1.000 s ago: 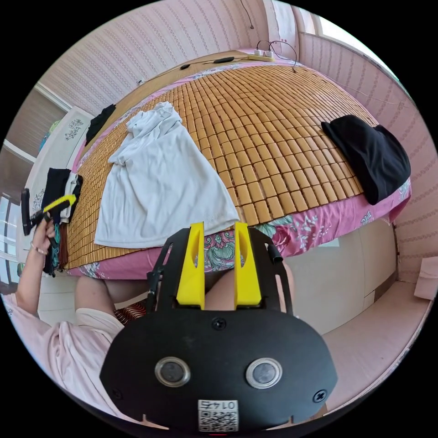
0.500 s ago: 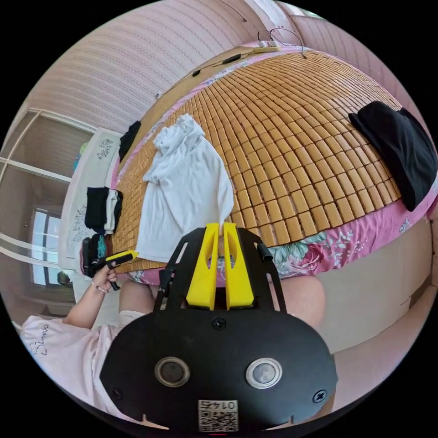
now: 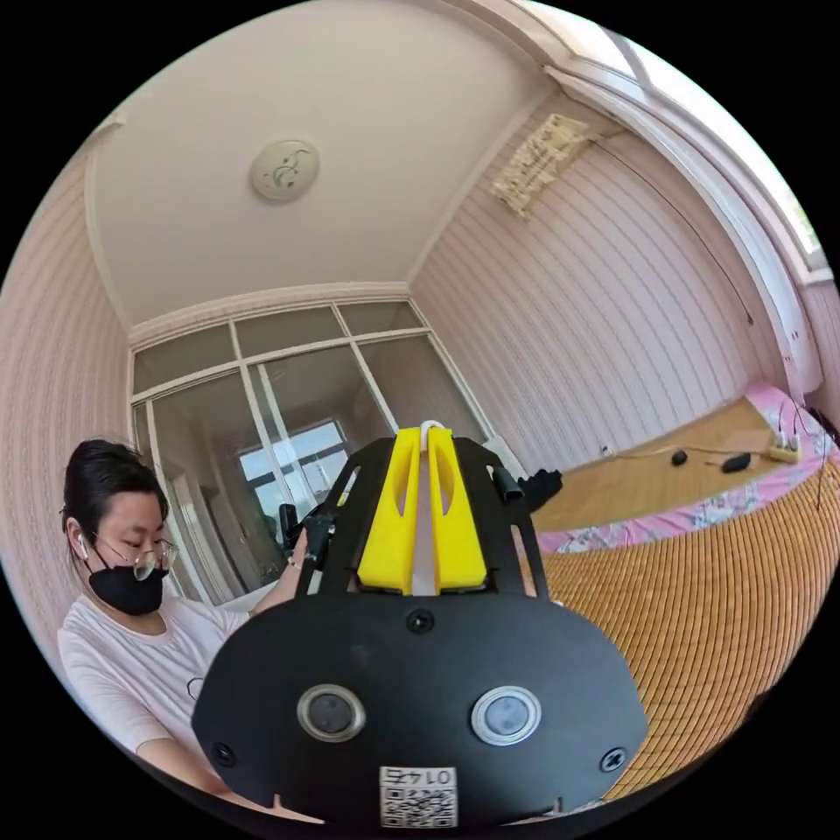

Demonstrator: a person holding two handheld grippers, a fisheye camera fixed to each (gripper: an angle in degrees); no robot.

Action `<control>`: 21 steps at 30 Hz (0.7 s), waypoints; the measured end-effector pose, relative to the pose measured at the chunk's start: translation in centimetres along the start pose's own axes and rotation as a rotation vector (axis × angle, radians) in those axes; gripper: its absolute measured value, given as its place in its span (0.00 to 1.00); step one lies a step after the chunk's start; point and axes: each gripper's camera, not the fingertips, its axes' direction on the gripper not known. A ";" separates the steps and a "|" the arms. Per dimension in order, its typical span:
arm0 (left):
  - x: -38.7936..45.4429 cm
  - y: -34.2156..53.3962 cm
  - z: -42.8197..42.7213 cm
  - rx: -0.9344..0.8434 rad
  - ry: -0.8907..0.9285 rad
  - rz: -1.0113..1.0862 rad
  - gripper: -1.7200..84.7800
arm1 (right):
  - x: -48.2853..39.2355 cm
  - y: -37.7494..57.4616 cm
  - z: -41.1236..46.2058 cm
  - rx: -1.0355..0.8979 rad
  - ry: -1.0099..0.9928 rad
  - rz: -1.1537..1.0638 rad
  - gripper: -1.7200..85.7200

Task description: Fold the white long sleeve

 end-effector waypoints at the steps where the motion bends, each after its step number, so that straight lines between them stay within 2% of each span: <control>1: 0.9 -1.3 -1.1 0.027 -0.001 0.017 0.01 | -4.0 -2.7 -0.5 0.042 -0.018 -0.069 0.03; 7: 10.1 -9.5 -11.6 0.269 0.021 0.184 0.01 | -23.0 -10.4 -3.8 0.190 -0.019 -0.421 0.03; 10: 13.8 -11.1 -15.6 0.345 0.030 0.273 0.01 | -30.0 -11.5 -4.7 0.223 0.023 -0.551 0.03; 13: 15.8 -11.9 -17.6 0.392 0.009 0.326 0.01 | -33.4 -12.4 -3.9 0.204 0.048 -0.609 0.02; 17: 13.6 -11.7 -14.8 0.303 -0.055 0.270 0.01 | -31.7 -12.0 1.1 0.078 0.176 -0.585 0.02; 21: 5.1 -9.2 -6.1 0.032 -0.185 0.046 0.01 | -20.5 -9.0 10.4 -0.209 0.360 -0.406 0.02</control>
